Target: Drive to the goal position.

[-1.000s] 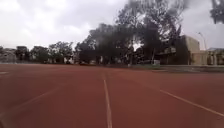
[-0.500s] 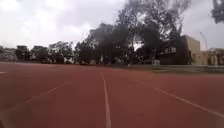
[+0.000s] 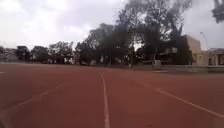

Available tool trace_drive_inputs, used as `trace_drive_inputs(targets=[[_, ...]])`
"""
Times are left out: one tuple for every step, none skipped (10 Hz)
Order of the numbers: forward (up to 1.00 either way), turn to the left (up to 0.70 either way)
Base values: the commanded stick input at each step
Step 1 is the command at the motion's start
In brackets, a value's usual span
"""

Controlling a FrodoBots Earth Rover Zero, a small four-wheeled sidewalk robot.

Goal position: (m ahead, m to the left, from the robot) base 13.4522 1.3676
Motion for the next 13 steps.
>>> trace_drive_inputs(targets=[[0.45, 0.0], [0.45, 0.0], [0.45, 0.0], [0.45, 0.0], [0.45, 0.0], [0.45, 0.0], [0.45, 0.0], [0.45, 0.0], [0.45, 0.0], [0.45, 0.0], [0.45, 0.0], [0.45, 0.0], [0.45, 0.0]])
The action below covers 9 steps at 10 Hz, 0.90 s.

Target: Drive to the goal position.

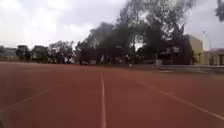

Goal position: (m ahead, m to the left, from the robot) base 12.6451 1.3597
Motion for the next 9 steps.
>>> trace_drive_inputs(targets=[[0.45, 0.0], [0.45, 0.0], [0.45, 0.0], [0.45, 0.0], [0.45, 0.0], [0.45, 0.0], [0.45, 0.0], [0.45, 0.0], [0.45, 0.0]])
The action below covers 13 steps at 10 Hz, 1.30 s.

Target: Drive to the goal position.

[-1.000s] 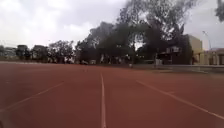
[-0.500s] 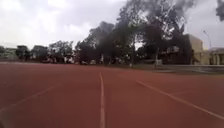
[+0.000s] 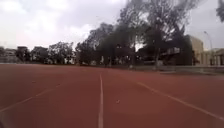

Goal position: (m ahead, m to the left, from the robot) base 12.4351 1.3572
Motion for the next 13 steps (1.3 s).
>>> trace_drive_inputs(targets=[[0.45, 0.0], [0.45, 0.0], [0.45, 0.0], [0.45, 0.0], [0.45, 0.0], [0.45, 0.0], [0.45, 0.0], [0.45, 0.0], [0.45, 0.0], [0.45, 0.0], [0.45, 0.0], [0.45, 0.0], [0.45, 0.0]])
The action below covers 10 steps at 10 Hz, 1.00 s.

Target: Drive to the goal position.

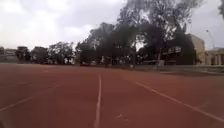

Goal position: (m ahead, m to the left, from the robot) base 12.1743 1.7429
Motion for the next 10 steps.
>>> trace_drive_inputs(targets=[[0.45, 0.0], [0.45, 0.0], [0.45, 0.0], [0.45, 0.0], [0.45, 0.0], [0.45, 0.0], [0.45, 0.0], [0.45, 0.0], [0.45, 0.0], [0.45, 0.0]])
